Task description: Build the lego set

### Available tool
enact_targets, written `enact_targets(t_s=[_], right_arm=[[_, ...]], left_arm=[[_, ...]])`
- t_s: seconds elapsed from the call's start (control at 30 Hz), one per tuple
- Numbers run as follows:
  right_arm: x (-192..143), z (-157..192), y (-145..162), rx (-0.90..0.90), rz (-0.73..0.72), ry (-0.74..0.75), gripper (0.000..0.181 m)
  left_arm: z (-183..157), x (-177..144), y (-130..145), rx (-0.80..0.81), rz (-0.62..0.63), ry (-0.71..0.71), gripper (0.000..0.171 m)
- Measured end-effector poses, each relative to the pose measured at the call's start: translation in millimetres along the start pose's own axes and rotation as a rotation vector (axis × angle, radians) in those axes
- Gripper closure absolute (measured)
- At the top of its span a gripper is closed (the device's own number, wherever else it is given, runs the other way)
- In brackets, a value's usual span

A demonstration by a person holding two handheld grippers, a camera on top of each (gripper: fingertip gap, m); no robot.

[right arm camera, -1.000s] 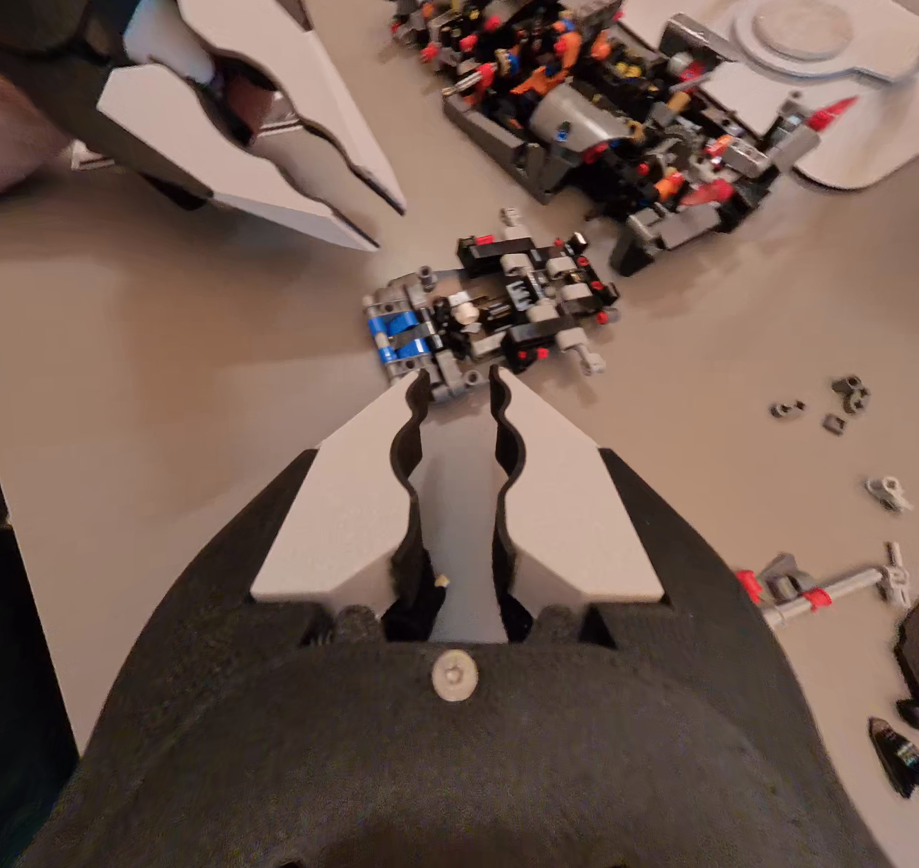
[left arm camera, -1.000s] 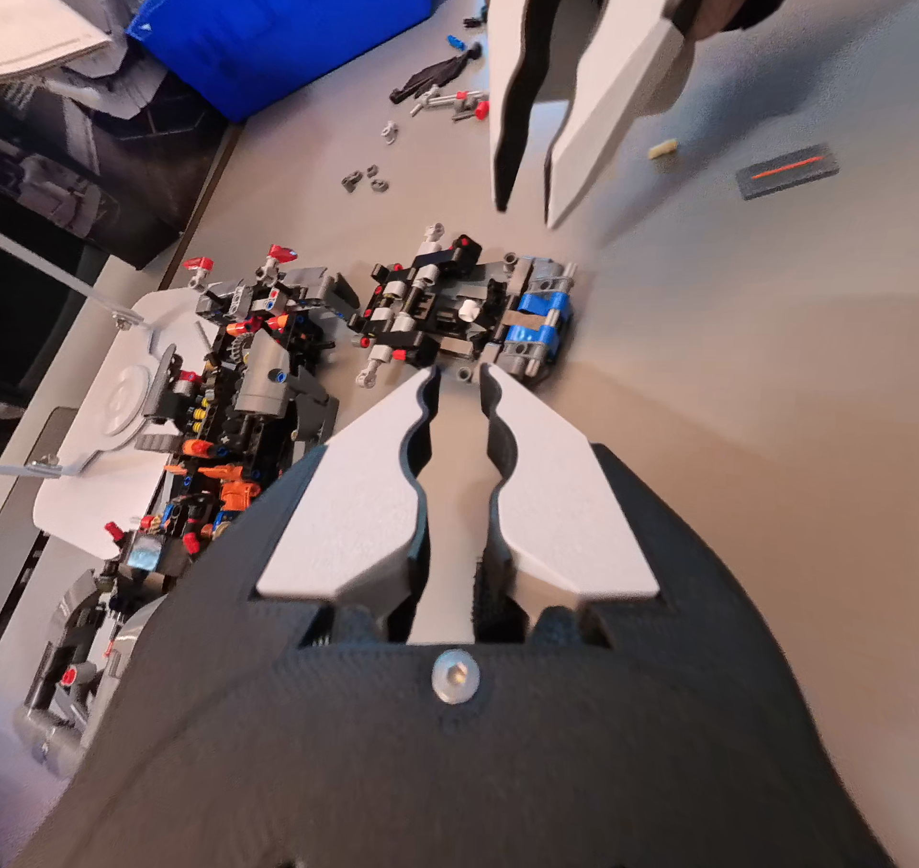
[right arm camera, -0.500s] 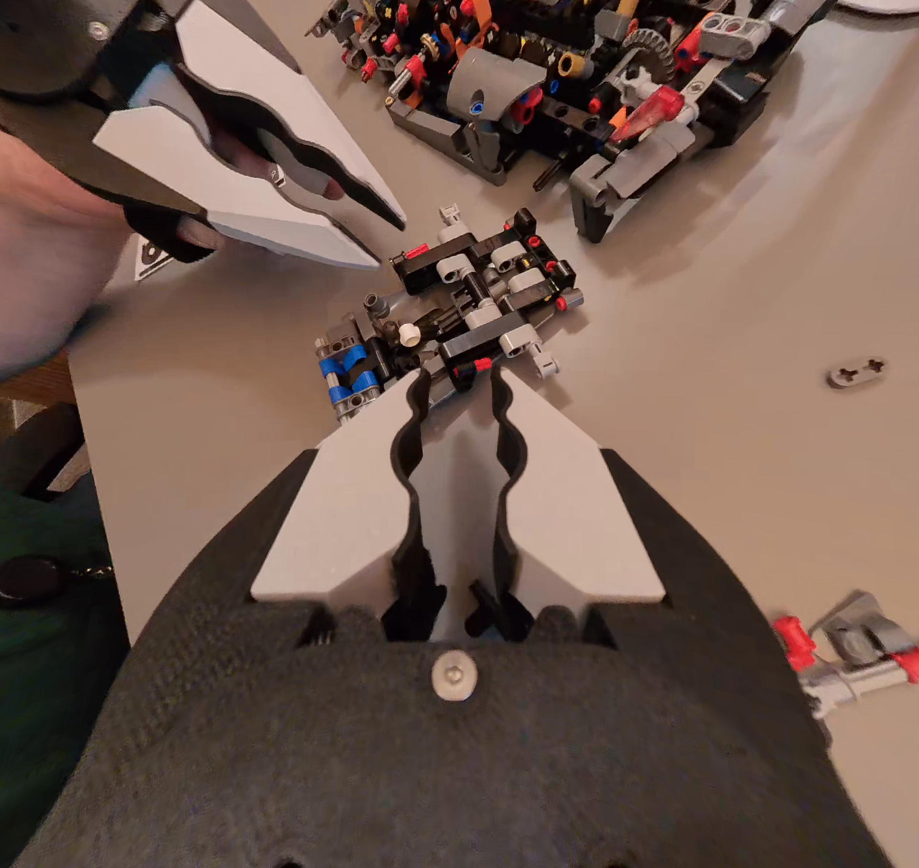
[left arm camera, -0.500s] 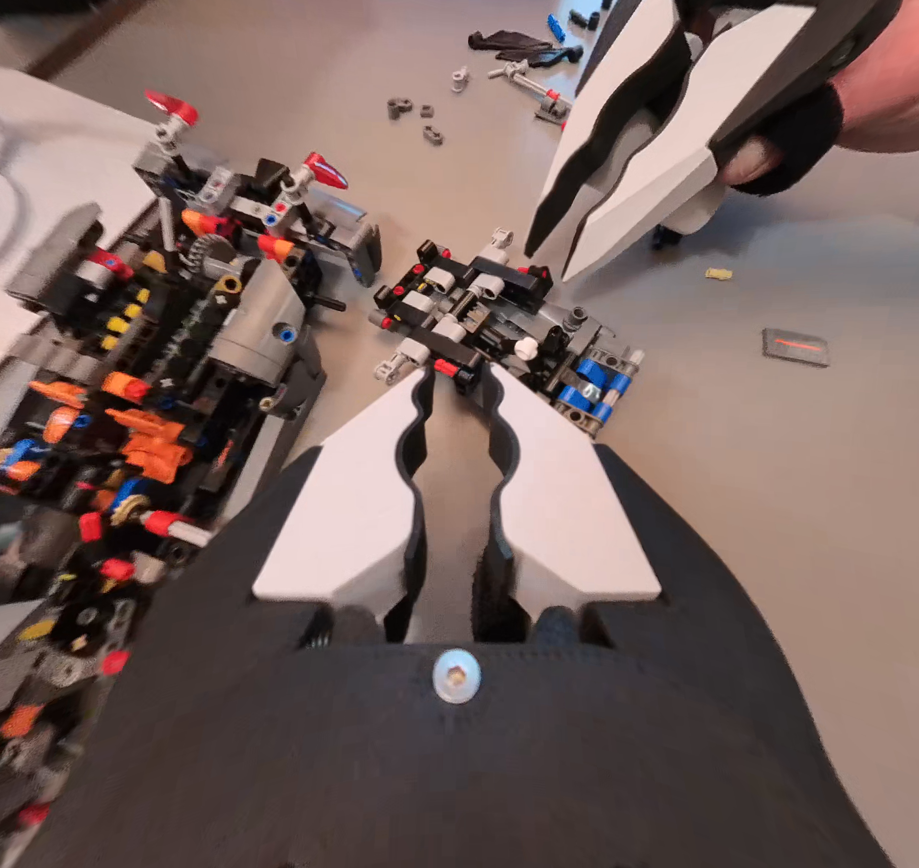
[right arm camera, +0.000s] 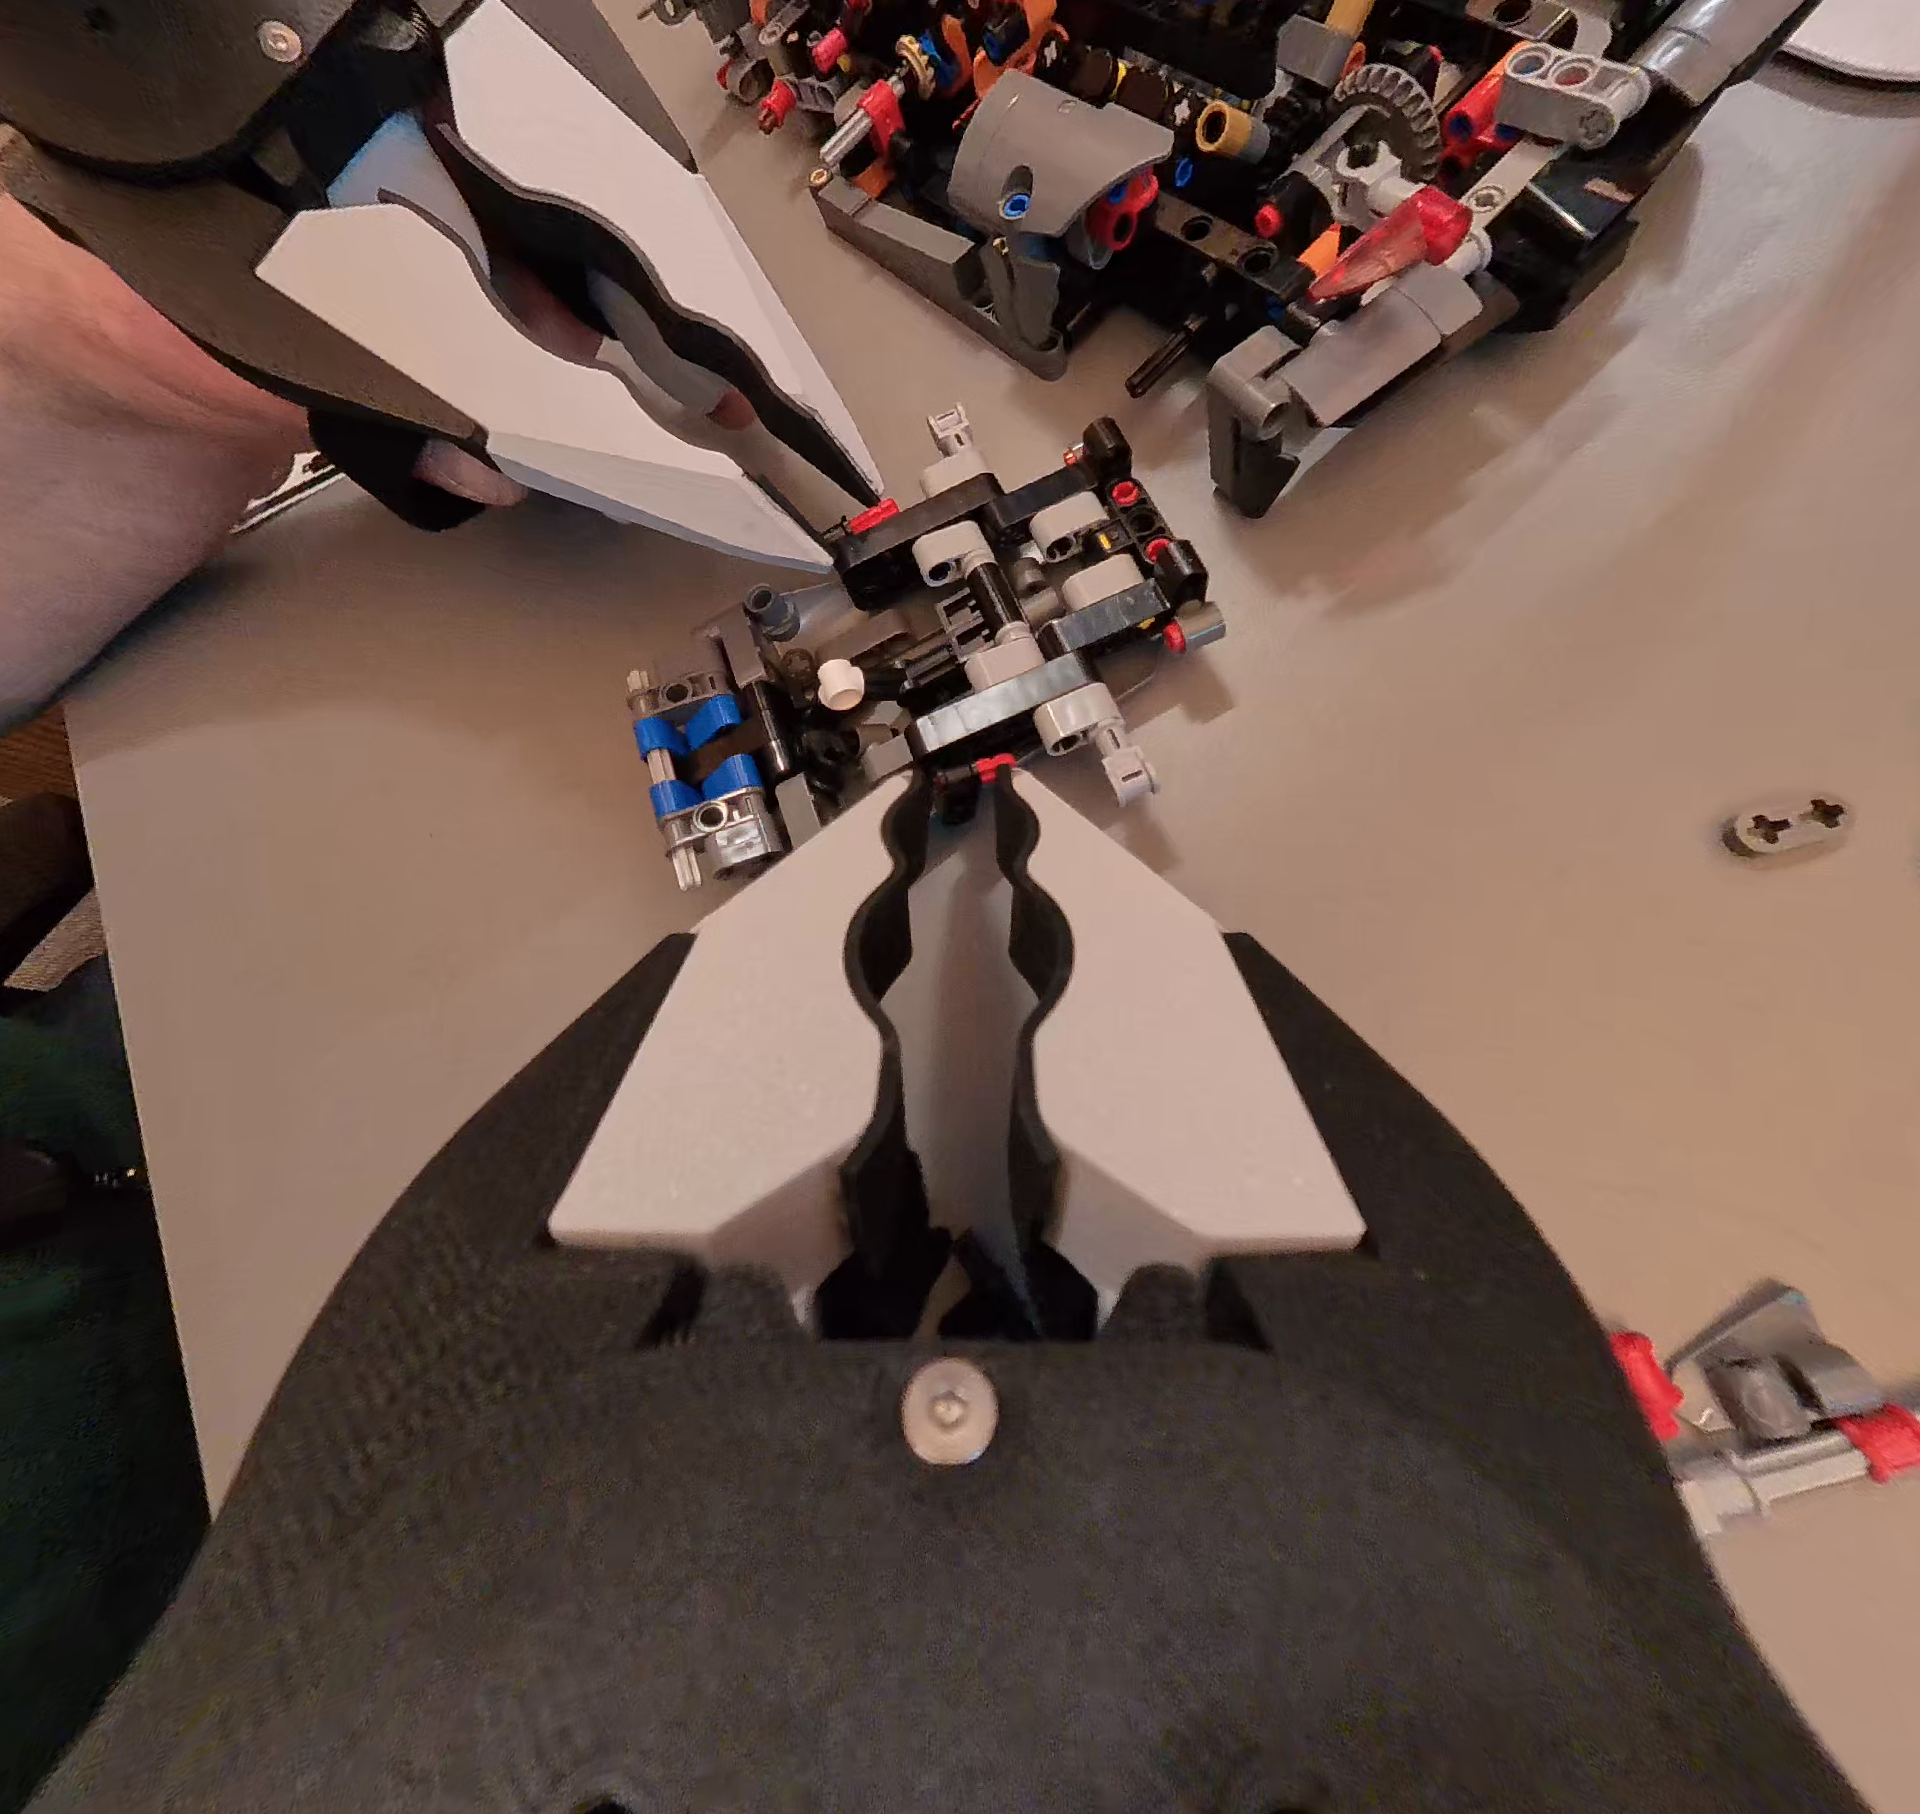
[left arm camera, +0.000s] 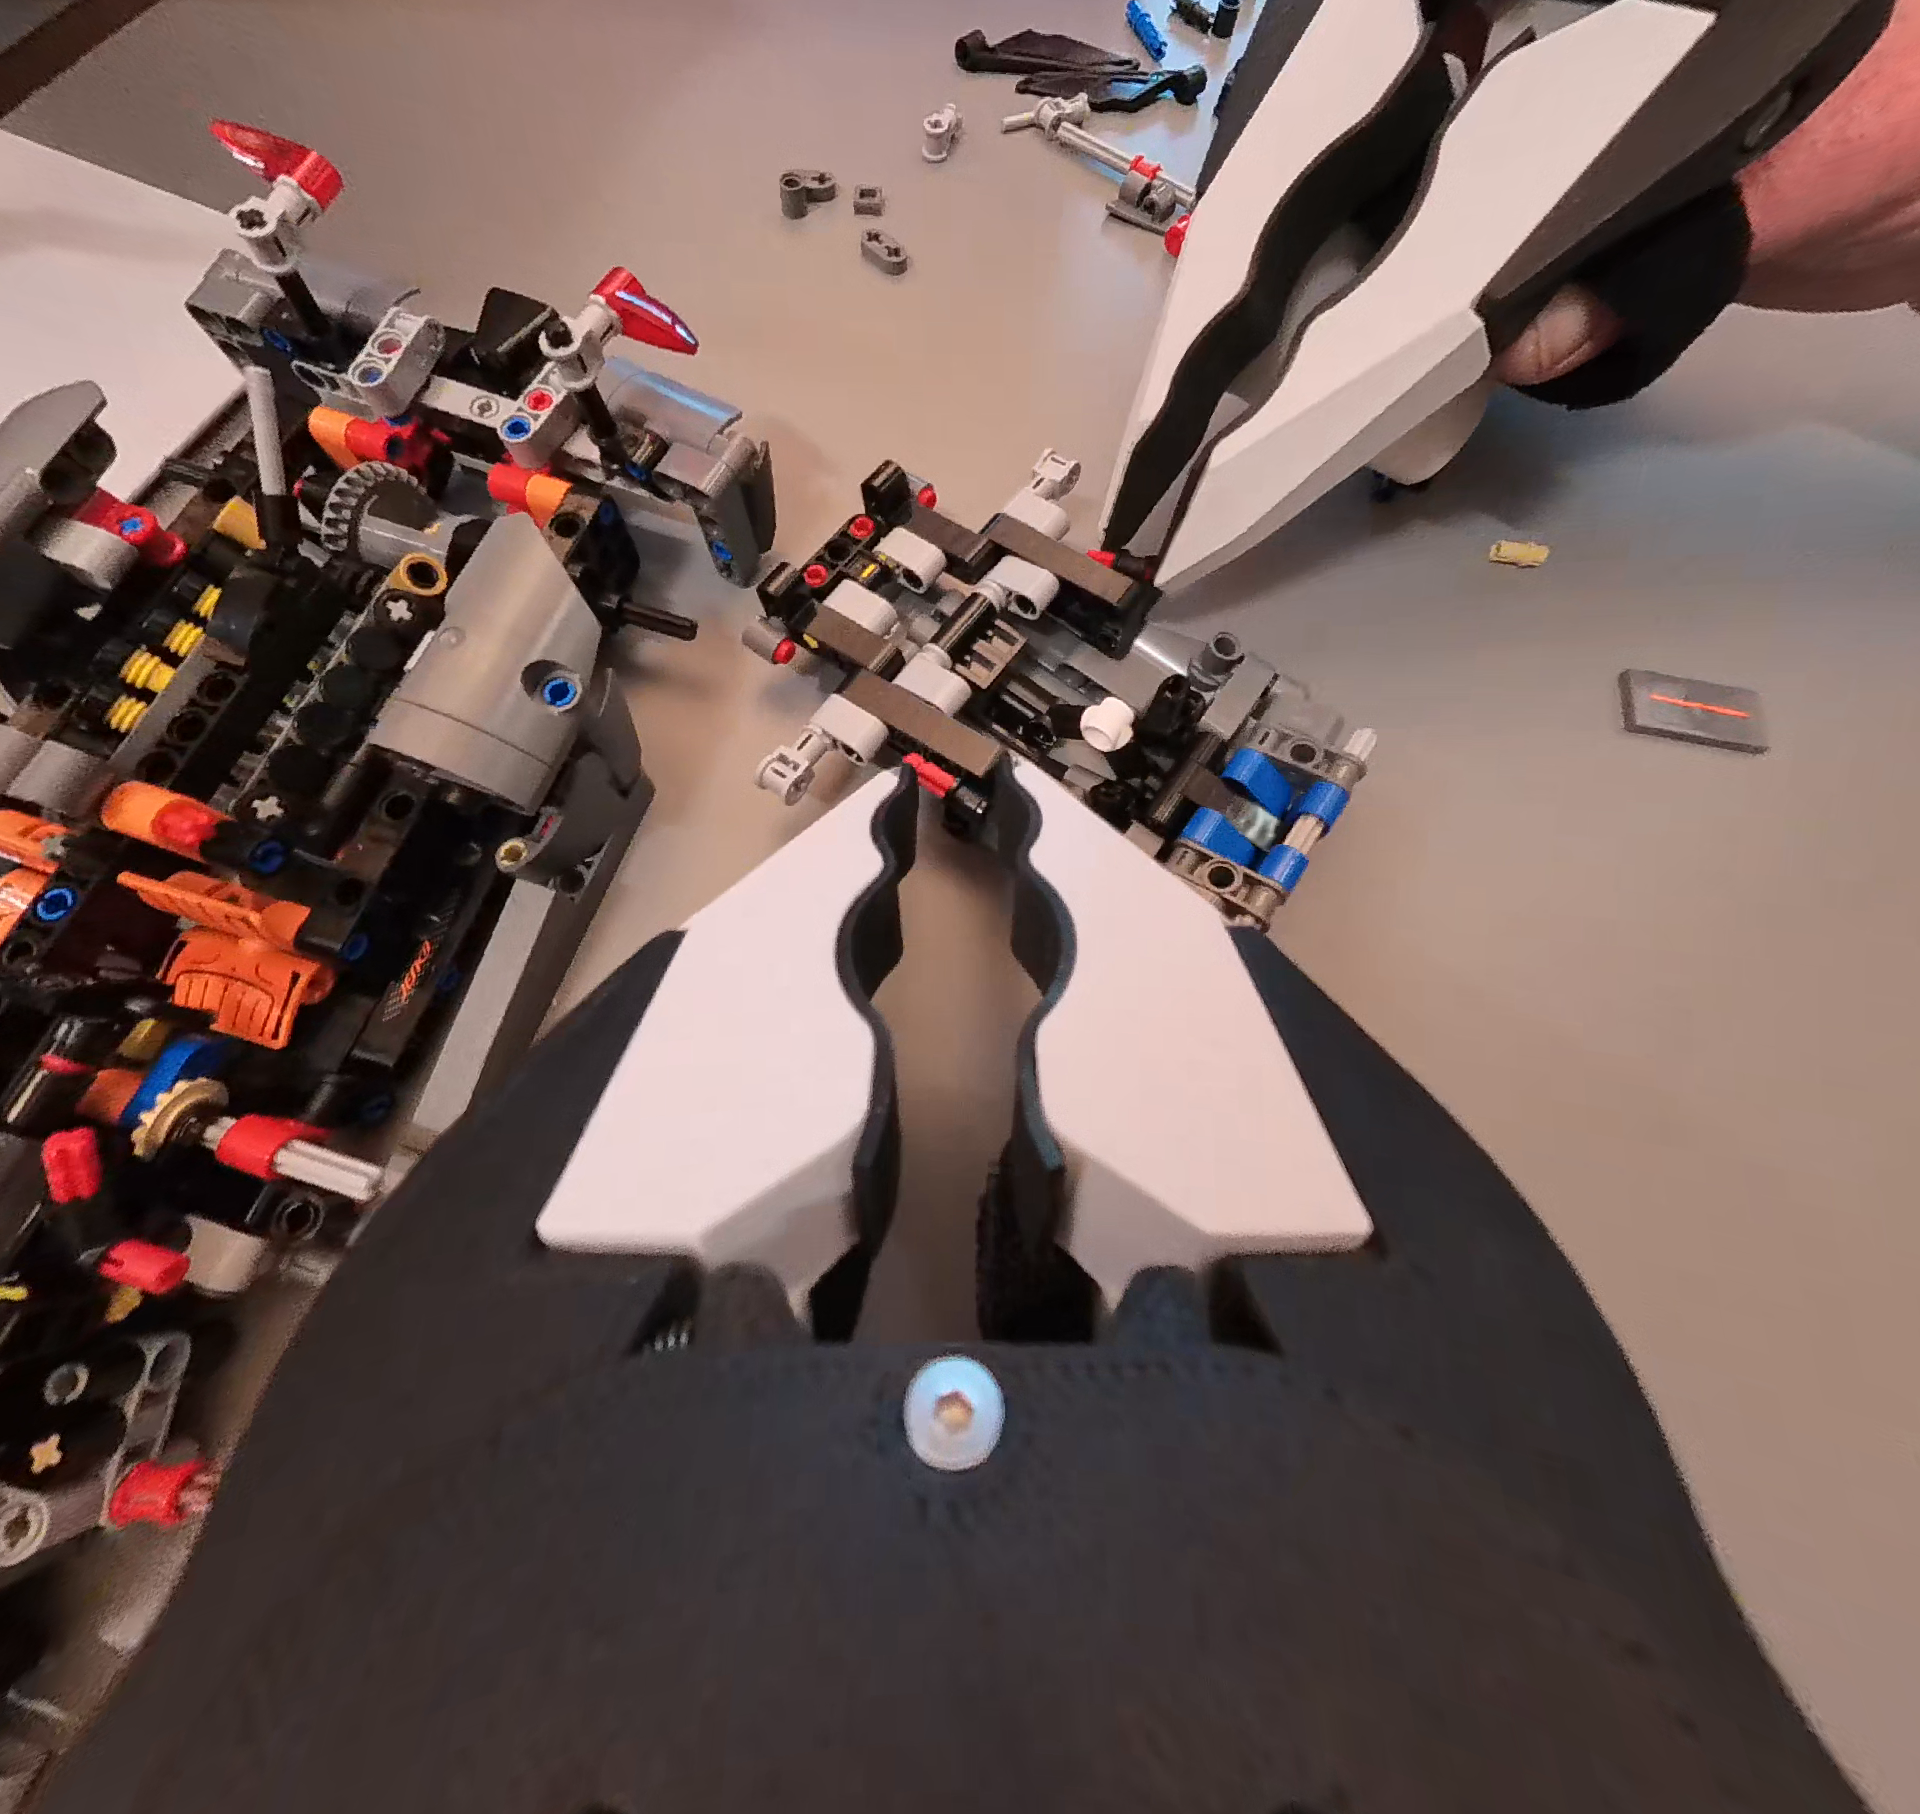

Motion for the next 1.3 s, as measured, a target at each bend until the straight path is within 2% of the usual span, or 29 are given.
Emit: enact_targets(t_s=[0.47,0.67,0.8,0.93,1.3], right_arm=[[0.3,1.0,-0.6,-0.052,-0.008,0.039,0.172],[-0.6,2.8,-1.4,-0.092,-0.028,0.053,0.173],[-0.9,4.8,-1.0,-0.126,-0.035,0.064,0.179],[-0.6,3.5,0.0,-0.131,-0.038,0.068,0.174],[1.7,4.1,-1.0,-0.152,-0.038,0.057,0.173]], left_arm=[[-1.0,-0.8,1.9,0.046,-0.002,0.006,0.16],[-2.9,-1.9,3.3,0.107,0.018,-0.001,0.16],[-6.8,-7.2,4.3,0.168,0.037,0.004,0.157],[-4.5,-11.0,5.2,0.188,0.042,-0.006,0.15],[-9.0,-6.9,8.5,0.252,0.089,0.011,0.155]])
Point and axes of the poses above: each gripper's, where its closed fingertips meet, x out along the fingers, y out of its underside, z = x × y across the jaws, the point moved 8 cm from there along -x, back along the fingers, and after that the axes turned 11 degrees about y, right-handed, at the moved point
